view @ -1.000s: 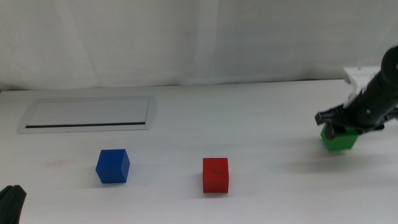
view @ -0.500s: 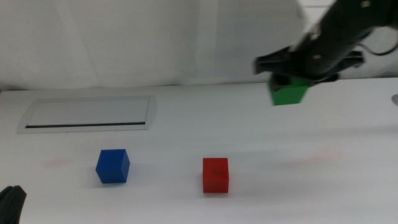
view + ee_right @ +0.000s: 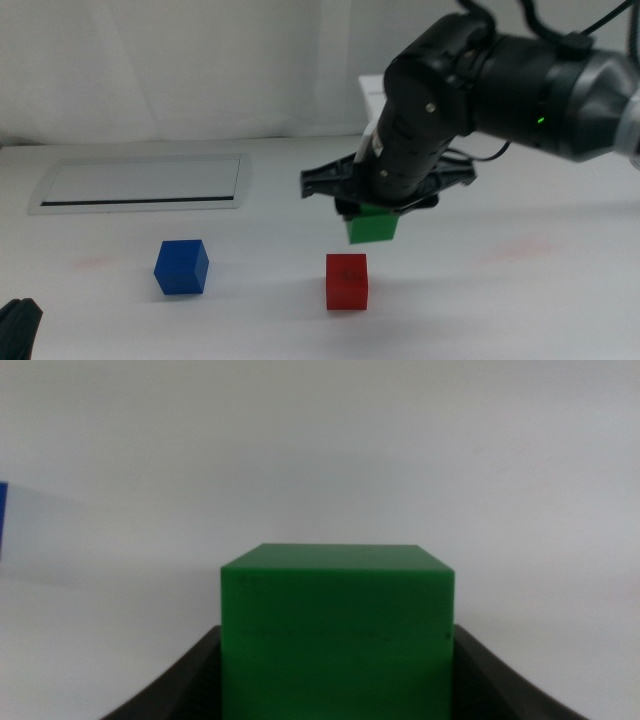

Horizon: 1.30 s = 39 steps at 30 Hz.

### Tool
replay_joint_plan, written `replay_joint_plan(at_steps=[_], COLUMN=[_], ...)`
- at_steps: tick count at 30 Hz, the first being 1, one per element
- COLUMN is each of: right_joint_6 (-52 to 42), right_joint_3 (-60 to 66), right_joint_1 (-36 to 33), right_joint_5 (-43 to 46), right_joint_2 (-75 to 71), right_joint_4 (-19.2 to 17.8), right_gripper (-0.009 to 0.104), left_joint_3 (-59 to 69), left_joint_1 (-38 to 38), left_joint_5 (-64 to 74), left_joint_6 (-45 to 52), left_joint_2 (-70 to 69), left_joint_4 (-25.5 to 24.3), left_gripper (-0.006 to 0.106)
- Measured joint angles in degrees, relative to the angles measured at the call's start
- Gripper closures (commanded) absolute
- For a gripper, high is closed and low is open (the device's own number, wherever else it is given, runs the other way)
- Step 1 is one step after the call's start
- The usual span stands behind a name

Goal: Stack red cubes first, then green, then blue cubes in a specific spot.

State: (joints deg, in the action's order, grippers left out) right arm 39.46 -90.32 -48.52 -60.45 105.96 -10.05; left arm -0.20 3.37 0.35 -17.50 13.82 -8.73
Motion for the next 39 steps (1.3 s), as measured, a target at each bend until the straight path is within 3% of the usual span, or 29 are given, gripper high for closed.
replay_joint_plan(at_steps=[6, 24, 39], right_joint_6=[1.40, 4.00, 4.00], right_joint_3=[0.00, 0.00, -0.65], right_joint_1=[-1.15, -1.85, -2.29], right_joint_5=[2.37, 2.25, 0.91], right_joint_2=[2.27, 6.79, 8.10], right_joint_4=[3.06, 6.29, 6.48], right_gripper=[0.098, 0.098, 0.097], left_joint_3=[0.00, 0.00, 0.00], left_joint_1=[0.00, 0.00, 0.00], left_joint_5=[0.13, 1.48, 1.76], left_joint_6=[0.00, 0.00, 0.00], left_joint_2=[0.00, 0.00, 0.00], left_joint_4=[0.00, 0.00, 0.00], left_gripper=[0.103, 0.103, 0.103])
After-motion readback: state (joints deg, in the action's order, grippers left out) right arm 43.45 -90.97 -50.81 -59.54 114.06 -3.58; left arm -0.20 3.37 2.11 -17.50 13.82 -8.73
